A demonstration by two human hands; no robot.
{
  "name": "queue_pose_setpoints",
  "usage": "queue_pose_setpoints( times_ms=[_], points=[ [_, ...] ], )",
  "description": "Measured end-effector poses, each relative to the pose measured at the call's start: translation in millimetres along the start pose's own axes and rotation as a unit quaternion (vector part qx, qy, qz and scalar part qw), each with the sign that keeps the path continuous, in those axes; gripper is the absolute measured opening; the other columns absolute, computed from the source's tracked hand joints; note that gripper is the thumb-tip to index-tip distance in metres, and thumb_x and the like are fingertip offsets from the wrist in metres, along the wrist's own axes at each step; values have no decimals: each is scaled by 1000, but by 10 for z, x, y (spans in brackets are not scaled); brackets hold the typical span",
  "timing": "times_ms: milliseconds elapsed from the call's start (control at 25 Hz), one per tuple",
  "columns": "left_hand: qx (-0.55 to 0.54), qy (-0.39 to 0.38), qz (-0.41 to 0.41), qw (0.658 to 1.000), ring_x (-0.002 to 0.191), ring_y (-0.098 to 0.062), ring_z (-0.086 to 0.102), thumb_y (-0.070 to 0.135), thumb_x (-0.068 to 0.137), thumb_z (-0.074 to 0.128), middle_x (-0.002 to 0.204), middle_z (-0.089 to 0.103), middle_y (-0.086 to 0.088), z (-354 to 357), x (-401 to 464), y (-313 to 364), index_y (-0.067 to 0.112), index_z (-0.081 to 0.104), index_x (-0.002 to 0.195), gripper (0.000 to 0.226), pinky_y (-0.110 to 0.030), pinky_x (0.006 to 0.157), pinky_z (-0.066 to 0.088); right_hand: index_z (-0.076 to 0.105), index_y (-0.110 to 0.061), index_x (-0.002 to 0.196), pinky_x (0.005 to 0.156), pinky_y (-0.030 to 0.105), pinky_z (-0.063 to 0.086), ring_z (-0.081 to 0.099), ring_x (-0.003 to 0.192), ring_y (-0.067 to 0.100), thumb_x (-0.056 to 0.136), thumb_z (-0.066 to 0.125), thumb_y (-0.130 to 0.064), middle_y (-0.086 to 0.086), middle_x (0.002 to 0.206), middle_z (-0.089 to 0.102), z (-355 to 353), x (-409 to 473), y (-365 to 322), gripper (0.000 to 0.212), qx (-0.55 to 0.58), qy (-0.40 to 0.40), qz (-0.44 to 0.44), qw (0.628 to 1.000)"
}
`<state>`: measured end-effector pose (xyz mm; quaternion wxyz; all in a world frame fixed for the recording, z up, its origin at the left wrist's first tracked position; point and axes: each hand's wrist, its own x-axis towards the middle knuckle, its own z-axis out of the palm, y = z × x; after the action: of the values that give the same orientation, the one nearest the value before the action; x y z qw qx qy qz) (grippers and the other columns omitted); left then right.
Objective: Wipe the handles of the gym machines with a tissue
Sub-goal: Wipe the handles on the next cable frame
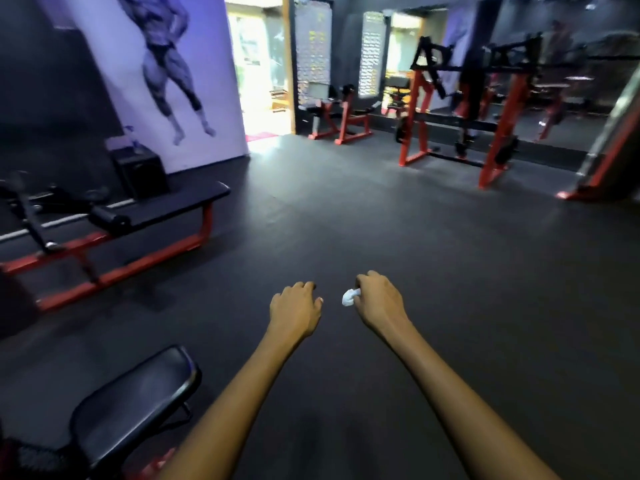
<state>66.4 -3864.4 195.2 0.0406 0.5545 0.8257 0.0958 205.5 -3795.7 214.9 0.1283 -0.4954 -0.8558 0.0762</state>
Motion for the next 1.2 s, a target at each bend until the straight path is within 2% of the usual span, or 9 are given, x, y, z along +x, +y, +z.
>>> queue_pose_setpoints(
  times_ms=[120,440,560,760,1000,1200],
  points=[
    [-6,13,-60,998,125,-24,49,39,102,37,140,50,-3,-16,774,-417,19,40,143,46,-37,97,39,59,-5,102,77,35,42,52,102,31,88,47,-7,11,109,54,286,1009,-241,18,18,-8,-56,998],
    [-43,46,-184,981,128,-24,46,38,102,39,142,48,-4,-216,2678,-1654,19,39,144,47,-37,100,38,61,-6,98,70,31,39,53,99,31,85,50,-8,10,104,55,853,3397,-1259,17,57,-37,-177,982],
    [-53,57,-230,970,127,-24,47,38,101,40,141,49,-3,-262,3147,-2211,20,41,143,46,-37,99,38,59,-5,96,67,29,35,54,97,32,85,49,-8,12,103,55,1141,4061,-1793,15,65,-64,-221,971],
    [-37,79,-312,946,129,-24,45,38,102,39,143,47,-4,-393,3760,-3379,18,38,145,47,-38,101,37,60,-6,97,73,33,43,55,97,29,84,50,-8,10,103,56,1828,5011,-2975,16,93,-111,-313,939],
    [-11,95,-467,879,128,-24,46,39,100,42,141,48,-4,-654,4186,-5093,20,44,139,43,-37,100,39,63,-11,102,75,31,43,56,101,31,84,51,-11,11,108,58,2459,5988,-4852,21,109,-153,-461,867],
    [4,149,-595,790,128,-25,45,38,100,42,141,48,-5,-1037,4109,-6291,17,46,137,42,-37,100,39,63,-8,97,74,32,45,58,99,32,82,50,-8,14,107,60,2884,6219,-6508,20,139,-212,-576,777]
  ],
)
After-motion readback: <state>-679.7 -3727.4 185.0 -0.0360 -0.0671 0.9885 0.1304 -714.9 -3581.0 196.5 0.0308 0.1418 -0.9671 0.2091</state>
